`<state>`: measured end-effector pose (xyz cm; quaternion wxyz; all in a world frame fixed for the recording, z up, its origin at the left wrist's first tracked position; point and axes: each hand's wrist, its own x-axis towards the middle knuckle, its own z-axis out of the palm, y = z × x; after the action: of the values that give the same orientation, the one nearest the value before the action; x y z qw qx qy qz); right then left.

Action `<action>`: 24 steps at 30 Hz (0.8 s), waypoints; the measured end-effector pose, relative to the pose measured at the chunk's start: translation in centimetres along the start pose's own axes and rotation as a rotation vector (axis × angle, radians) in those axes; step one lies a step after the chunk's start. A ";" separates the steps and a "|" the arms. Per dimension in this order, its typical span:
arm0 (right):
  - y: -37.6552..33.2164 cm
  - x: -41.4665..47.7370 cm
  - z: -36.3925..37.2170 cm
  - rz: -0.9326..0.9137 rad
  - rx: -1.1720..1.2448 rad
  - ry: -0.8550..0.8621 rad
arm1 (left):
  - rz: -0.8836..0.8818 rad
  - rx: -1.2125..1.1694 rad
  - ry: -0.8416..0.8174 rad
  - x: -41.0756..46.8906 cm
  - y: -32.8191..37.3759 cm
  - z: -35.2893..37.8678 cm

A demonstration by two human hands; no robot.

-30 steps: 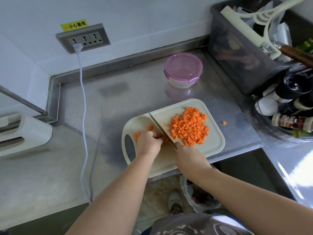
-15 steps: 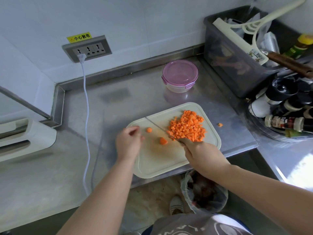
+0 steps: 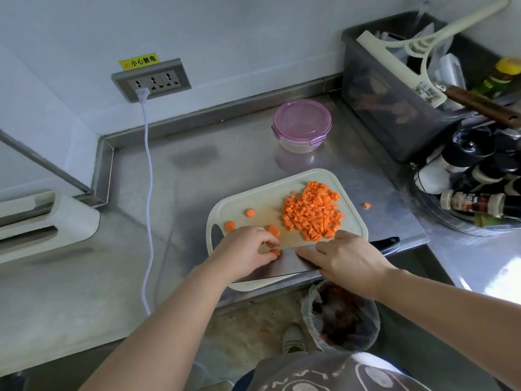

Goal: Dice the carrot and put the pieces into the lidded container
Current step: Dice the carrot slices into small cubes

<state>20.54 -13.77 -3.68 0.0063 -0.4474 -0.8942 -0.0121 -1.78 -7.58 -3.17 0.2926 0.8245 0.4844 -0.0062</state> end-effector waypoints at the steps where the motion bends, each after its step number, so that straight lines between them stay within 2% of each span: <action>1: 0.0 0.0 -0.2 0.000 -0.002 -0.005 | -0.003 -0.006 0.001 0.1 0.0 0.2; 9: -0.1 -0.7 -1.1 0.005 -0.028 -0.055 | -0.008 -0.063 -0.007 0.3 0.5 1.0; 11: 0.1 -1.2 -1.0 0.005 -0.005 -0.049 | -0.046 -0.101 0.040 0.6 0.1 0.5; 13: 0.5 -1.8 -0.8 0.026 0.058 -0.035 | -0.125 -0.141 0.164 1.2 -1.0 -0.5; 17: 1.3 -3.9 -0.5 0.291 0.249 -0.012 | -0.257 -0.168 0.402 2.7 -3.3 -1.9; 20: 1.2 -4.2 -0.8 0.566 0.502 -0.042 | -0.253 -0.024 0.417 4.0 -3.1 -1.5; 24: 0.1 -2.1 -1.6 0.710 0.714 -0.011 | -0.164 0.110 0.377 5.9 -1.4 0.5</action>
<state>21.86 -15.41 -2.16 0.1580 -0.6940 -0.6353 0.2997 0.38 -2.60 -5.96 0.1501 0.7836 0.5948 0.0980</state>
